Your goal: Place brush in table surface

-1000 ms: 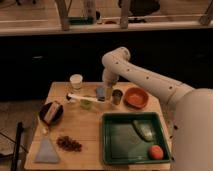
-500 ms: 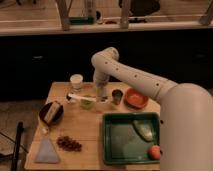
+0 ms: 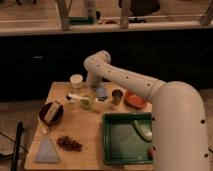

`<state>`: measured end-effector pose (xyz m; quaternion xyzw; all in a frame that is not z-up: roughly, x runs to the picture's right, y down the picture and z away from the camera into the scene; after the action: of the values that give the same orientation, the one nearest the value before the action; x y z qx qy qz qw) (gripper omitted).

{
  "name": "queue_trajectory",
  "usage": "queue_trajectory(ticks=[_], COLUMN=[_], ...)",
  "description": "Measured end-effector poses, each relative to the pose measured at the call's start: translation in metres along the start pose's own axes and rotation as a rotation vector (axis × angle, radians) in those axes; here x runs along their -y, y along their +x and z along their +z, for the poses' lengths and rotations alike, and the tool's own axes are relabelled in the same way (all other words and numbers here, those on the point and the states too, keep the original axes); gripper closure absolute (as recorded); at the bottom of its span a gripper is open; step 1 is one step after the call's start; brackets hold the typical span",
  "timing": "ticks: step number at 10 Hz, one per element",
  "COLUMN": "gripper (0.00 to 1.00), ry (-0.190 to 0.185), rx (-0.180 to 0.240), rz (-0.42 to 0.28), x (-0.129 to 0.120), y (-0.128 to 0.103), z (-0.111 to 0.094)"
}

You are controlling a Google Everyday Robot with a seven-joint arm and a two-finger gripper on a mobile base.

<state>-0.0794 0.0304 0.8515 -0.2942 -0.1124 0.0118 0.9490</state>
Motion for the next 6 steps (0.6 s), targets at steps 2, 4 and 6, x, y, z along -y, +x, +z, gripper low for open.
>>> queue_trajectory(ticks=[2, 4, 6], gripper=[0.20, 0.20, 0.20], ry=[-0.005, -0.012, -0.020], rx=[0.007, 0.010, 0.010], rz=[0.005, 0.008, 0.015], x=[0.000, -0.001, -0.004], y=[-0.002, -0.007, -0.012], z=[0.007, 0.016, 0.025])
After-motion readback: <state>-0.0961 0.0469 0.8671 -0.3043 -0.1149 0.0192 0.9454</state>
